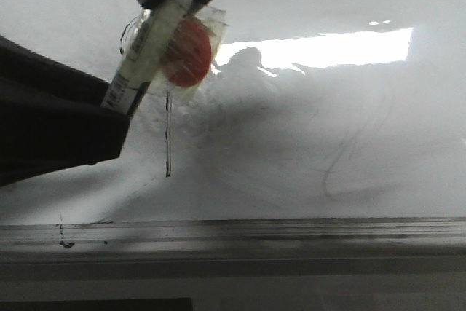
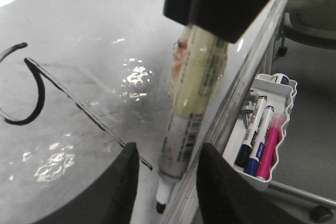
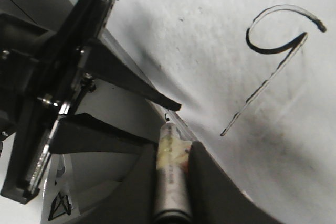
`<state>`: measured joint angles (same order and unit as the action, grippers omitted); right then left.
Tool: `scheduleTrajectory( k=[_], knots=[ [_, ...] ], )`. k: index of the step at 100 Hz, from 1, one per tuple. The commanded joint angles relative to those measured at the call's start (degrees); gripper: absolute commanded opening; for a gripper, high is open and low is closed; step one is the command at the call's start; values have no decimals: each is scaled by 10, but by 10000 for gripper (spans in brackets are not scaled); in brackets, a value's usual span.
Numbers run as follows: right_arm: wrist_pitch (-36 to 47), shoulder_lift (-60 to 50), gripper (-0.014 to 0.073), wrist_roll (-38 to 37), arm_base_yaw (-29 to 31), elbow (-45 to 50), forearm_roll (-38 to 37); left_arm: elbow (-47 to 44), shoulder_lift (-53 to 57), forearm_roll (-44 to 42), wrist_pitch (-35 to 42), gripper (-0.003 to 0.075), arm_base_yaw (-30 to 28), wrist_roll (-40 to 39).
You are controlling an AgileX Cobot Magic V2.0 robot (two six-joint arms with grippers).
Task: Write number 9 on whiteboard
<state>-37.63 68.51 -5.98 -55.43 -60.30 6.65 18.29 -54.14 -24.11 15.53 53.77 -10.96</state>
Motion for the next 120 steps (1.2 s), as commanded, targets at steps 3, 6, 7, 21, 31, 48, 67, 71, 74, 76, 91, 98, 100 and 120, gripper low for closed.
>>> scheduleTrajectory(
  k=[3,6,7,21,31,48,67,71,74,76,91,98,100,120],
  knots=[
    [36,-15,-60,-1,-1,-21,8,22,-13,5,74,252,3,-6],
    [36,-15,-60,-1,-1,-21,8,22,-17,5,86,252,3,-6],
    [36,-15,-60,-1,-1,-21,8,22,-18,5,92,251,3,-6],
    [36,-15,-60,-1,-1,-21,12,22,-27,11,106,178,3,-6],
    [33,-15,-60,-1,-1,-21,12,22,-29,11,106,60,3,-6],
    [30,-14,8,-1,-1,-21,3,22,-29,11,108,-20,3,-6],
    [30,-14,386,-1,7,-21,-15,22,-13,84,77,-20,2,-10],
    [27,-14,411,-1,13,-21,-15,22,-5,148,56,-20,-2,-10],
    [25,-14,405,-1,16,-21,-16,22,6,188,31,-20,-6,-10],
    [25,-16,400,-1,18,-21,-16,22,10,215,20,-20,-8,-10],
    [24,-18,365,-1,24,-21,-16,22,47,368,-74,-21,-44,-10],
    [25,-18,364,-1,24,-21,-16,22,49,427,-96,-21,-69,-10],
    [25,-18,364,-1,24,-21,-16,22,49,438,-100,-21,-76,-10],
    [25,-18,364,-1,24,-21,-16,22,38,483,-106,-21,-110,-10]
  ],
)
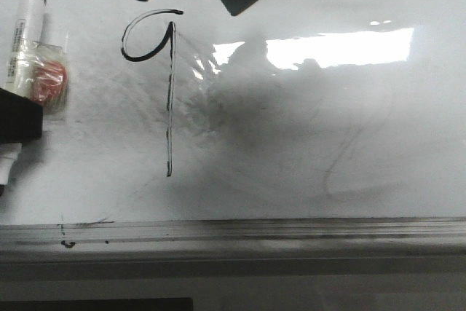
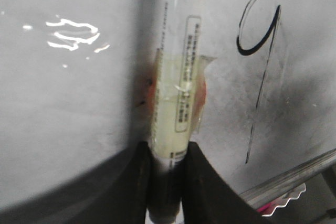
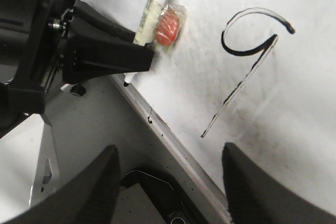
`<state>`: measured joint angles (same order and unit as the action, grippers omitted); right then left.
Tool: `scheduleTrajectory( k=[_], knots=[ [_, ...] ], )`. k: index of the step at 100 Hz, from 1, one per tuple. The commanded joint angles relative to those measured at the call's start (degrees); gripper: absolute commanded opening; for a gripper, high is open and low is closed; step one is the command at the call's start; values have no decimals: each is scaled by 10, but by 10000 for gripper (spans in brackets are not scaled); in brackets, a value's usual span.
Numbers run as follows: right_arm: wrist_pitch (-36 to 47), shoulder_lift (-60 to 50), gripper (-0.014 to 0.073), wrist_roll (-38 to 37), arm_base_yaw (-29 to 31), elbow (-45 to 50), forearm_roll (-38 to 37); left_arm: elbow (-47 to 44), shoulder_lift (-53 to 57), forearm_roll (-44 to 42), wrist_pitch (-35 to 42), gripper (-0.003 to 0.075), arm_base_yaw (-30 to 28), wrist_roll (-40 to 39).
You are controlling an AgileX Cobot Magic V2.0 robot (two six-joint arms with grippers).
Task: Write number 9 on whiteboard
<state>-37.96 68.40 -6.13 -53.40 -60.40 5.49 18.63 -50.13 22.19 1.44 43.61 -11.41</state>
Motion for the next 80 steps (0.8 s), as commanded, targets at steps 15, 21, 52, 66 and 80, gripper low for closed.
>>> scheduleTrajectory(
  k=[15,21,52,66,80],
  knots=[
    [28,-17,364,1,4,-20,-5,18,-3,20,46,-20,-9,-5],
    [28,-17,364,1,4,-20,-1,18,-3,20,48,-20,-9,-5],
    [31,-18,363,1,4,-20,4,18,-3,17,72,366,-9,-5],
    [45,-31,358,1,4,-20,3,18,-1,17,65,400,-9,-5],
    [53,-59,155,1,4,-9,-24,18,29,16,63,399,-9,-4]
  ],
)
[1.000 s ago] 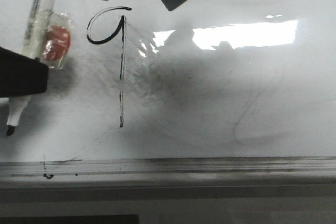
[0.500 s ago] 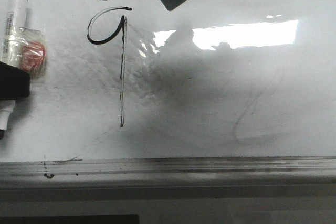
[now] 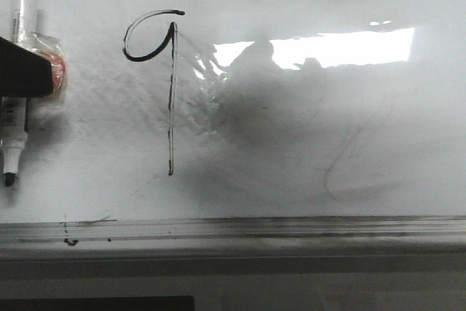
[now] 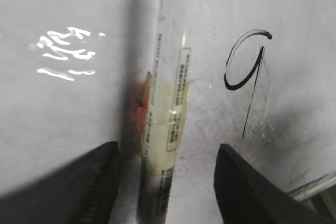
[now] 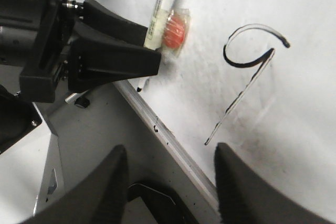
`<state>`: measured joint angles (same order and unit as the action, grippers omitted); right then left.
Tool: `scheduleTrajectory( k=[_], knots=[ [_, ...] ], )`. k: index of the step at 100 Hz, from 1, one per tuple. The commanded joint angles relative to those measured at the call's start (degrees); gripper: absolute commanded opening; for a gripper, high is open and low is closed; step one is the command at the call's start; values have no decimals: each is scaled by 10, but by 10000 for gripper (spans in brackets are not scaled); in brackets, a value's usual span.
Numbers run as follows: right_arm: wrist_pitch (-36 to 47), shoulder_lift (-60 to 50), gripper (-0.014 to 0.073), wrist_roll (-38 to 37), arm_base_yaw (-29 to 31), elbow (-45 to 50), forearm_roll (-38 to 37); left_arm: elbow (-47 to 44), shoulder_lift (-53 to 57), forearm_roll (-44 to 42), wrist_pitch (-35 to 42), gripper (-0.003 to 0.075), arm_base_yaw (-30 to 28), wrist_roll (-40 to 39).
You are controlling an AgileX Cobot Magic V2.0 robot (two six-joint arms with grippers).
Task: Write number 9 on whiteboard
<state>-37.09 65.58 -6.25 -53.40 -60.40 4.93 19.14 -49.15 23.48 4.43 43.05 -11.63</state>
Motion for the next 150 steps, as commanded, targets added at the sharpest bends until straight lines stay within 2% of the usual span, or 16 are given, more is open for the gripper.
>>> scheduleTrajectory(
  k=[1,10,17,29,45,59,84,100,150],
  knots=[
    [47,-35,123,2,4,-7,-22,13,22,1,33,399,-3,-2],
    [91,-71,-62,2,2,22,-32,13,66,-26,26,372,-3,-2],
    [147,-107,-64,2,1,56,-34,13,108,-49,20,279,-3,-2],
    [243,-176,-64,2,1,130,-55,13,182,-101,-4,-25,-3,-2],
    [340,-284,-64,3,1,246,-96,-10,275,-127,-35,-20,-3,1],
    [404,-383,-64,3,1,350,-101,-65,357,-144,-40,-20,-3,2],
    [400,-531,-64,3,1,468,-104,-140,457,-146,-40,-20,-3,2],
    [398,-574,-64,3,1,497,-104,-146,457,-146,-40,-20,-3,2],
    [395,-575,-64,3,1,511,-104,-149,457,-146,-37,-20,-3,2]
  ],
)
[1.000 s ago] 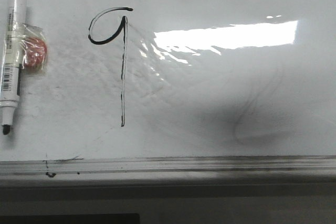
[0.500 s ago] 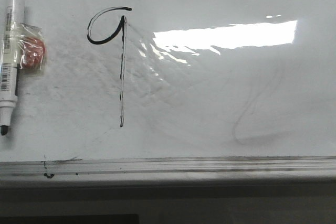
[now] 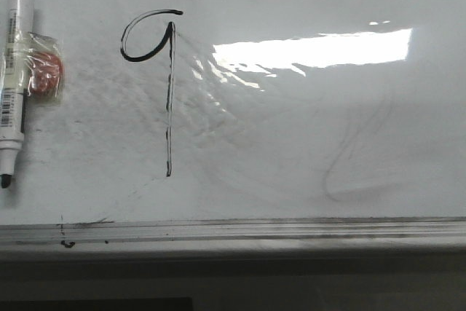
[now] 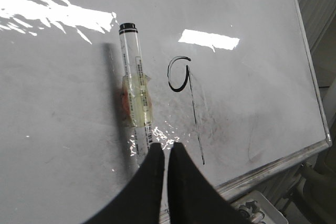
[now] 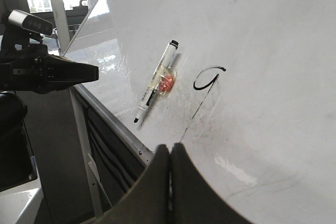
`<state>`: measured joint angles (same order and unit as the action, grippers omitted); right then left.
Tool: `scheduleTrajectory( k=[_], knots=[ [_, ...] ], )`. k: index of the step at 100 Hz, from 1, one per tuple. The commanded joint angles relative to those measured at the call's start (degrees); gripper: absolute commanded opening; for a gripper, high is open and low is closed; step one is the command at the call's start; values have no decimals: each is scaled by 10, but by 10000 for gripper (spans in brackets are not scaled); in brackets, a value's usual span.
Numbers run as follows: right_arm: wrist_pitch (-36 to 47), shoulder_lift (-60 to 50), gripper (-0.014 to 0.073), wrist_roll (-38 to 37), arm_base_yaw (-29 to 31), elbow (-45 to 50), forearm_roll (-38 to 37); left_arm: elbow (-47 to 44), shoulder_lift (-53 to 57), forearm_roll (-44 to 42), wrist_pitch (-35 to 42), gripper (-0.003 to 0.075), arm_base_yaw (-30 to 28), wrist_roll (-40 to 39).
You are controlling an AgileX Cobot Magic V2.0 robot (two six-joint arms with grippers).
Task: Write number 9 on whiteboard
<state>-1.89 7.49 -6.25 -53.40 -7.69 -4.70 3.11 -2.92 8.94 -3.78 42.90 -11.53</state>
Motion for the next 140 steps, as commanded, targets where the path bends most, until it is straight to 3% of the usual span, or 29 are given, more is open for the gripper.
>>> scheduleTrajectory(
  k=[1,14,27,46,59,69,86,140],
  knots=[
    [43,6,-64,3,1,-16,-8,10,-6,0,45,-20,-2,1],
    [43,6,-64,3,1,-16,-8,-11,-6,-40,57,-20,-22,1],
    [43,6,-64,3,1,-16,-8,-52,-3,-75,73,-20,-118,1],
    [43,6,-64,3,1,-16,-8,-50,39,-103,-12,-20,-253,6],
    [43,6,-64,3,1,-16,-8,-50,49,-89,-42,-20,-336,80],
    [43,6,-64,3,1,-16,-8,-50,49,-79,-63,-20,-380,91],
    [43,6,-64,3,1,-16,-8,-50,49,-79,-128,-20,-410,91],
    [43,6,-64,3,1,-16,-8,-50,49,-79,-119,-20,-409,91]
  ],
)
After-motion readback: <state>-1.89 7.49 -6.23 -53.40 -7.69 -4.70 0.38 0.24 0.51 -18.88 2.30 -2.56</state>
